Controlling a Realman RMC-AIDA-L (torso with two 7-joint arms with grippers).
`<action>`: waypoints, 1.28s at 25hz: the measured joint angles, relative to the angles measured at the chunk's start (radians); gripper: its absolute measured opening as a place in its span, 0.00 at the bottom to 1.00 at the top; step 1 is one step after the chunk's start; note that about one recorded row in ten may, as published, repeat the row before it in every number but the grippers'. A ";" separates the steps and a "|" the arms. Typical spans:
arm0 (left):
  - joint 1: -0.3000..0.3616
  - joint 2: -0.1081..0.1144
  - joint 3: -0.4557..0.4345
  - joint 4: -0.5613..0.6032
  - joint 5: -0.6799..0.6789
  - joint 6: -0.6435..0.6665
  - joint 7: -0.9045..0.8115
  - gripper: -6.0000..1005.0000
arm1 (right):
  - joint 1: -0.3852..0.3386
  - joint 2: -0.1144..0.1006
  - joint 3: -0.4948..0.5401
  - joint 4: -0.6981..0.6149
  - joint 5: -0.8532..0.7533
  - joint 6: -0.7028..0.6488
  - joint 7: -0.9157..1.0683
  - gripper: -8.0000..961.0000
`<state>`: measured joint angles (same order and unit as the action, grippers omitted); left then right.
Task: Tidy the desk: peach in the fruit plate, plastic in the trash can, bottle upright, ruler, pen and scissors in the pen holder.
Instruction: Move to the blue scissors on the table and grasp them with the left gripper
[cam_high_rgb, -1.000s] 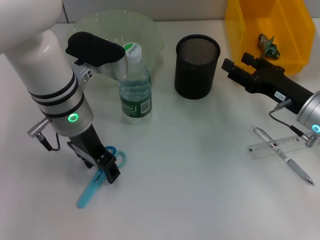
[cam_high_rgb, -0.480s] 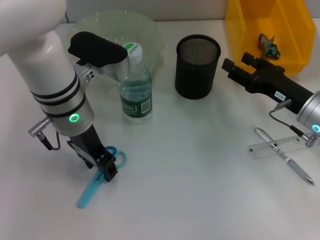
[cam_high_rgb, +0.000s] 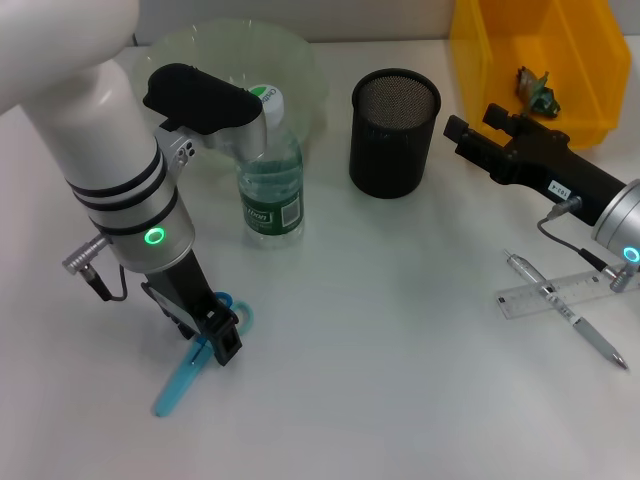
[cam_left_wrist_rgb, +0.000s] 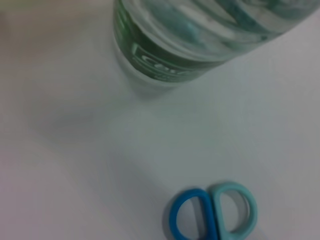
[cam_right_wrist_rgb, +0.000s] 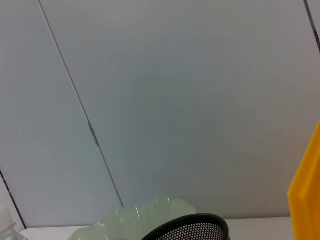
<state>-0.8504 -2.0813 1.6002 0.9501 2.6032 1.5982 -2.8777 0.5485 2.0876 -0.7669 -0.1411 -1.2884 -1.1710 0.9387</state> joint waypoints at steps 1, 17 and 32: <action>0.000 0.000 0.000 0.000 0.000 0.000 0.000 0.54 | 0.000 0.000 0.000 0.000 0.000 0.000 0.000 0.75; -0.015 0.001 0.011 -0.028 0.008 -0.010 0.001 0.46 | 0.008 0.000 0.000 0.000 0.000 0.002 0.000 0.75; -0.026 0.001 0.041 -0.034 0.019 -0.020 0.011 0.28 | 0.017 0.000 0.003 0.000 0.001 0.014 0.000 0.75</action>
<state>-0.8769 -2.0802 1.6411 0.9160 2.6227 1.5782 -2.8664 0.5655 2.0877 -0.7643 -0.1411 -1.2879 -1.1565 0.9387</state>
